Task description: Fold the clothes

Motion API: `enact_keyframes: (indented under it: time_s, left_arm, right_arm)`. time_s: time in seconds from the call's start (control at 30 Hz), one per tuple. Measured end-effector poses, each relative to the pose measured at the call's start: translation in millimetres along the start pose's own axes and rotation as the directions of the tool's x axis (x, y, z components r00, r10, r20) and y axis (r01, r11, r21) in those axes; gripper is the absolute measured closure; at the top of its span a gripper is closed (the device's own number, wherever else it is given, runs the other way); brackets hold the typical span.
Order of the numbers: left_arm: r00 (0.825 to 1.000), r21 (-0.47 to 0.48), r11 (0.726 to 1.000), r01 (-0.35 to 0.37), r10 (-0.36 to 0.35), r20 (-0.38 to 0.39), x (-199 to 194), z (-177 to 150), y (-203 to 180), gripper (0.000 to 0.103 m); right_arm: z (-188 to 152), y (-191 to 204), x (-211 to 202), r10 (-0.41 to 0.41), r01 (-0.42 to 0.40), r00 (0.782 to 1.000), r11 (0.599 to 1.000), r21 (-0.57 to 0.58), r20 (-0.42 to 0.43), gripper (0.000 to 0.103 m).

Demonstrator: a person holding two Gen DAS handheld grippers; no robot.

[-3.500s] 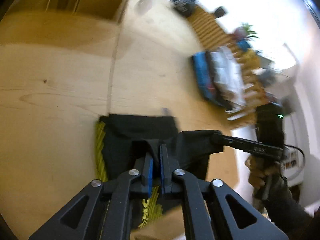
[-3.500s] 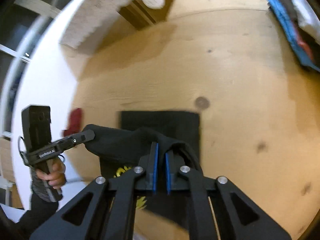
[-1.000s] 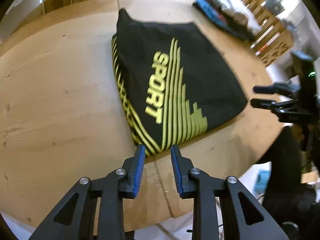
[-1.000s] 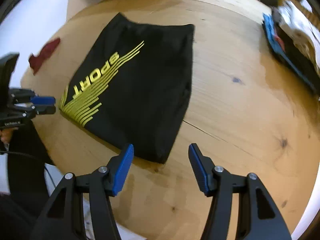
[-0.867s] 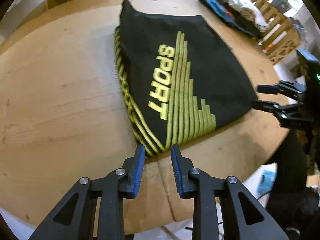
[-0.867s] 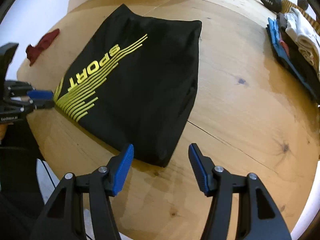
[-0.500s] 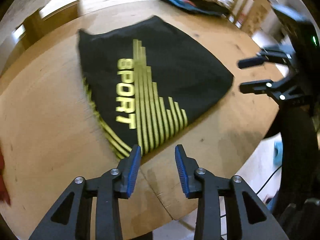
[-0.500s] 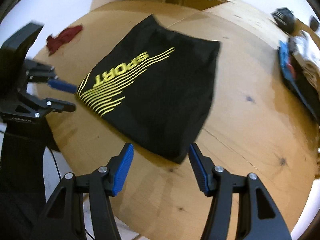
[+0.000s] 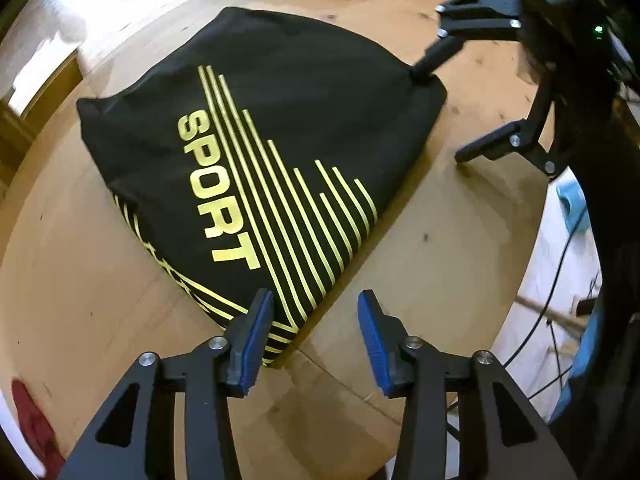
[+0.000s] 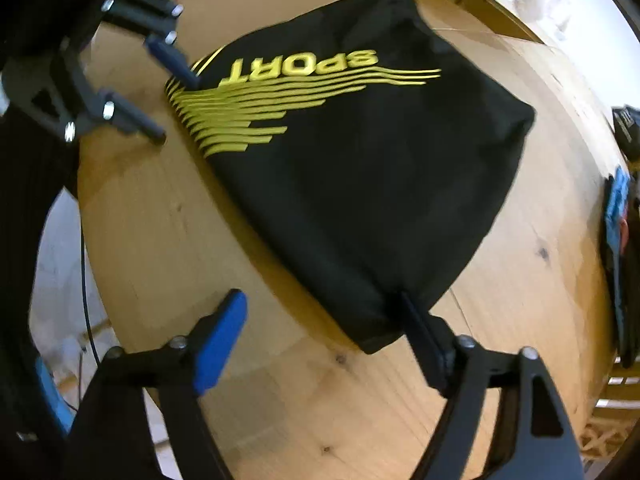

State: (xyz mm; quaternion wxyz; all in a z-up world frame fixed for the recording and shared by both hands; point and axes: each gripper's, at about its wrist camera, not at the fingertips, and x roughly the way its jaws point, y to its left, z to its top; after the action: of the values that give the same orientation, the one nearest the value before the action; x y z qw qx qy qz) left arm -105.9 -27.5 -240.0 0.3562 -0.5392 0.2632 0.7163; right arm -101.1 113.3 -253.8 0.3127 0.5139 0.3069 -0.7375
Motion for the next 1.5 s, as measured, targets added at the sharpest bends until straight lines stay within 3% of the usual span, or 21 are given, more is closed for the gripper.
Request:
enact_keyframes:
  time_s: [0.1, 0.2, 0.23, 0.37, 0.43, 0.67, 0.77, 0.9, 1.1, 1.17, 1.23, 1.27, 1.33, 1.5]
  left_arm:
    - [1.000, 0.016, 1.000, 0.012, -0.012, -0.005, -1, 0, 1, 0.063]
    - [1.000, 0.014, 1.000, -0.007, 0.007, -0.006, -3, -1, 5, 0.077]
    - [1.000, 0.005, 1.000, -0.012, 0.012, -0.006, -3, -1, 7, 0.086]
    - [1.000, -0.057, 0.998, 0.031, -0.031, -0.001, -5, -1, 20, 0.095]
    - [1.000, -0.053, 0.998, 0.027, -0.027, 0.003, -6, -2, 19, 0.096]
    - [0.998, -0.061, 0.997, 0.054, -0.055, -0.014, -8, 0, 20, 0.096]
    - [0.997, -0.072, 0.995, 0.072, -0.074, -0.018, -8, 0, 23, 0.096]
    - [0.996, -0.085, 0.992, 0.088, -0.090, -0.010, -10, -2, 24, 0.096]
    - [0.993, -0.089, 0.990, 0.114, -0.114, 0.000, -11, -3, 25, 0.096]
    - [0.992, -0.093, 0.988, 0.122, -0.123, 0.002, -11, -3, 27, 0.096]
    - [0.992, -0.098, 0.987, 0.126, -0.127, 0.005, -9, 0, 34, 0.097]
    - [0.992, -0.101, 0.987, 0.125, -0.125, 0.007, -10, 1, 36, 0.098]
    - [0.993, -0.109, 0.987, 0.117, -0.116, 0.013, -12, 1, 34, 0.099]
    - [0.992, -0.167, 0.979, 0.115, -0.105, 0.067, -33, 5, 35, 0.100]
  right_arm:
    - [-1, -6, -1, 0.030, -0.030, 1.000, 0.999, 0.026, 0.008, 0.020]
    - [0, -12, -2, 0.057, -0.057, 0.998, 0.998, 0.039, 0.006, 0.020]
    - [0, -12, -3, 0.061, -0.061, 0.998, 0.998, 0.033, 0.006, 0.020]
    - [0, -16, -10, 0.054, -0.054, 0.998, 0.998, 0.032, 0.017, 0.029]
    - [-1, -18, -15, 0.043, -0.043, 0.999, 0.999, 0.026, 0.013, 0.039]
    - [-13, -16, -62, 0.034, -0.024, 0.981, 0.998, -0.054, 0.191, 0.039]
    - [-10, 5, -49, 0.065, -0.045, 0.983, 0.992, -0.119, 0.171, 0.039]
    - [-4, 27, -17, 0.026, 0.001, 0.989, 0.982, -0.191, 0.142, 0.039]
    - [6, 12, -5, 0.099, -0.088, 0.991, 0.989, -0.121, 0.090, 0.041]
    - [7, 11, -6, 0.092, -0.081, 0.992, 0.989, -0.125, 0.084, 0.049]
    - [9, 7, -7, 0.072, -0.063, 0.994, 0.993, -0.101, 0.081, 0.072]
    - [10, 4, -8, 0.074, -0.068, 0.994, 0.994, -0.088, 0.077, 0.076]
    - [11, 1, -10, 0.084, -0.079, 0.994, 0.995, -0.064, 0.075, 0.095]
    - [12, -4, -28, 0.077, -0.078, 0.991, 0.997, 0.007, 0.108, 0.099]
